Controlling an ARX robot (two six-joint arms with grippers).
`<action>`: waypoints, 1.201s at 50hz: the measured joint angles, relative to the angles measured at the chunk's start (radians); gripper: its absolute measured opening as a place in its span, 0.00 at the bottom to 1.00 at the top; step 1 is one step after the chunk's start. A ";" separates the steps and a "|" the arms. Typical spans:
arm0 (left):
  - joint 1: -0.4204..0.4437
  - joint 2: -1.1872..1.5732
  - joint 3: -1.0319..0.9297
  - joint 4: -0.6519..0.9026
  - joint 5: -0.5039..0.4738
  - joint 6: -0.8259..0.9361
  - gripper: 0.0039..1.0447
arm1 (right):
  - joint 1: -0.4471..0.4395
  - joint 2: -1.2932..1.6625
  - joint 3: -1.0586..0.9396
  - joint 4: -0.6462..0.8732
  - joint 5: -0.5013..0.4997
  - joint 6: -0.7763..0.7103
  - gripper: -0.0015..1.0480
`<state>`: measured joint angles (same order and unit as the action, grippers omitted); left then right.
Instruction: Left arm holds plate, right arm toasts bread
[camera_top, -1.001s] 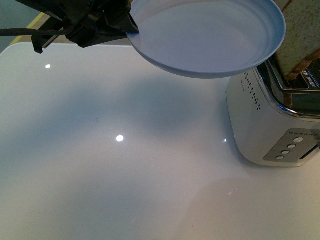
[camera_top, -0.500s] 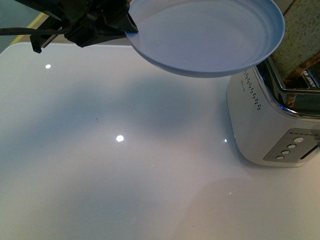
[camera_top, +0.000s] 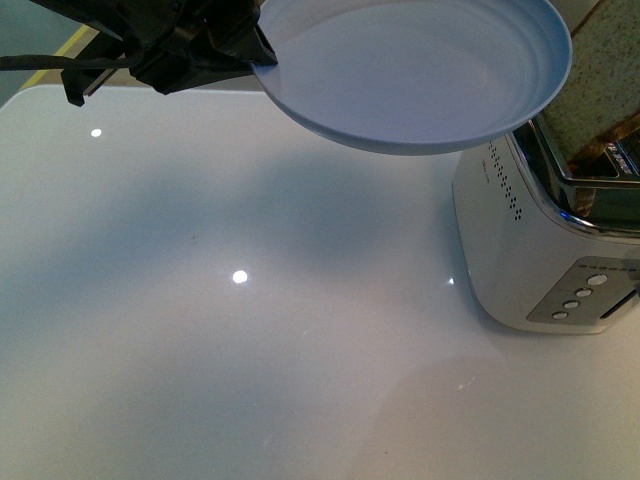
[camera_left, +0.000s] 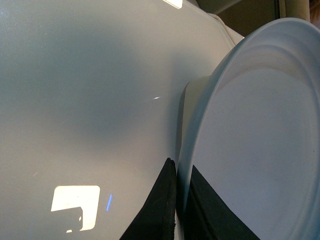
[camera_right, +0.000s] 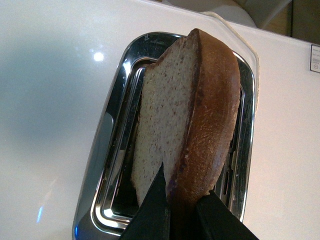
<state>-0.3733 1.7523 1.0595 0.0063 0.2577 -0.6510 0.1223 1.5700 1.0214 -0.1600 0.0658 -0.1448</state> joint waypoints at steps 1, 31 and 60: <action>0.000 0.000 0.000 0.000 0.000 0.000 0.02 | 0.000 -0.001 0.000 -0.001 -0.001 0.000 0.03; 0.000 0.000 0.000 0.001 0.000 0.000 0.02 | -0.005 -0.005 0.000 -0.011 -0.009 0.018 0.43; 0.000 0.000 -0.002 0.005 0.001 0.000 0.02 | -0.082 -0.177 -0.161 0.324 -0.043 0.100 0.92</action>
<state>-0.3733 1.7523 1.0576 0.0113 0.2584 -0.6514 0.0399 1.3926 0.8604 0.1642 0.0227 -0.0448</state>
